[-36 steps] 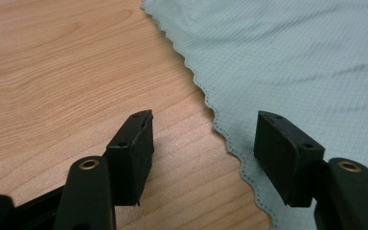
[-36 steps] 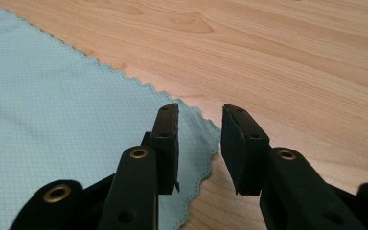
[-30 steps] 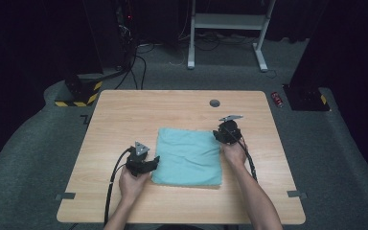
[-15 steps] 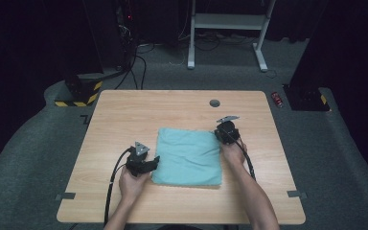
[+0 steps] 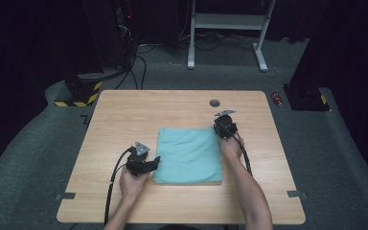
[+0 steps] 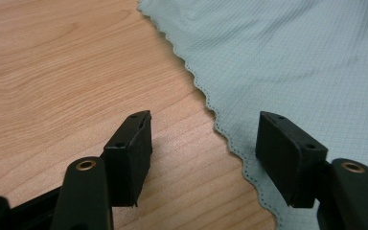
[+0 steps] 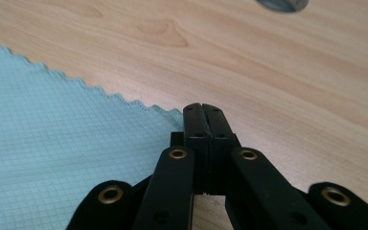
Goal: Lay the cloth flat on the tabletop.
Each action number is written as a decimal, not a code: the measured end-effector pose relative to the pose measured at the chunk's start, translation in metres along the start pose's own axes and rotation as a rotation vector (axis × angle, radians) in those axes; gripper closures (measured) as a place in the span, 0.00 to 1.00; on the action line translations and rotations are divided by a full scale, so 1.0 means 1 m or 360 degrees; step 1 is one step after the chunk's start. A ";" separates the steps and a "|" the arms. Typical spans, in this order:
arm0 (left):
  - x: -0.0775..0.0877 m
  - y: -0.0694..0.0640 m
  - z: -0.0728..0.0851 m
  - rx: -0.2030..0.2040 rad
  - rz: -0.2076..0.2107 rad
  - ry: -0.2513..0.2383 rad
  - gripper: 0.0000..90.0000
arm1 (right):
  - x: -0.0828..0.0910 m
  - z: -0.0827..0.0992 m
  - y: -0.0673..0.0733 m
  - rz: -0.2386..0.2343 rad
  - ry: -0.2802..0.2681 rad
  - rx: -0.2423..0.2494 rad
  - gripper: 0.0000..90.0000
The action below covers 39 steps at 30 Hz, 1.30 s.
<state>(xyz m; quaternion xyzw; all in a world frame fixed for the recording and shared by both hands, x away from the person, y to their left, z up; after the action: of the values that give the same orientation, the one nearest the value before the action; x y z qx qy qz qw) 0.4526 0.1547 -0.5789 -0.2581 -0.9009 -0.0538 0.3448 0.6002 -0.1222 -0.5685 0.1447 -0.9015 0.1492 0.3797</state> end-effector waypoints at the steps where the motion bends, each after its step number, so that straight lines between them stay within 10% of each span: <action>1: 0.000 -0.001 0.000 0.0001 0.0000 0.0001 0.42 | -0.002 0.001 0.000 -0.0001 0.0020 0.0001 1.00; 10: 0.001 -0.004 0.000 -0.0010 0.0050 0.0000 0.44 | 0.029 0.016 0.000 -0.0125 -0.0084 -0.0045 0.88; 17: 0.007 -0.013 0.001 -0.0082 0.0075 0.0036 0.56 | 0.066 0.053 0.012 -0.0222 -0.0109 0.0087 0.83; 24: 0.006 -0.013 0.002 -0.0066 0.0095 0.0042 0.71 | 0.062 0.067 0.015 -0.0261 -0.0057 0.0058 0.79; 30: 0.003 -0.016 0.000 -0.0080 0.0135 0.0038 0.84 | 0.061 0.067 0.022 -0.0242 -0.0052 0.0162 1.00; 39: 0.003 -0.017 -0.004 -0.0084 0.0139 0.0062 0.77 | 0.061 0.066 0.017 -0.0206 -0.0035 0.0143 0.86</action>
<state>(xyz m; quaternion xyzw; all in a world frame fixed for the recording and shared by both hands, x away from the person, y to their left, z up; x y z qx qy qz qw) 0.4448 0.1403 -0.5723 -0.3051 -0.8801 -0.0676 0.3574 0.5107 -0.1407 -0.5701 0.2213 -0.8867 0.1632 0.3717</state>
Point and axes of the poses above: each handheld gripper's, and its own axes: x roughly backward along the jaws, z roughly out of its underside, y roughly to its left, the point moved 8 cm from there along -x, roughly forward along the jaws, and after that the axes turned 7 degrees about z, right-handed, at the moved point
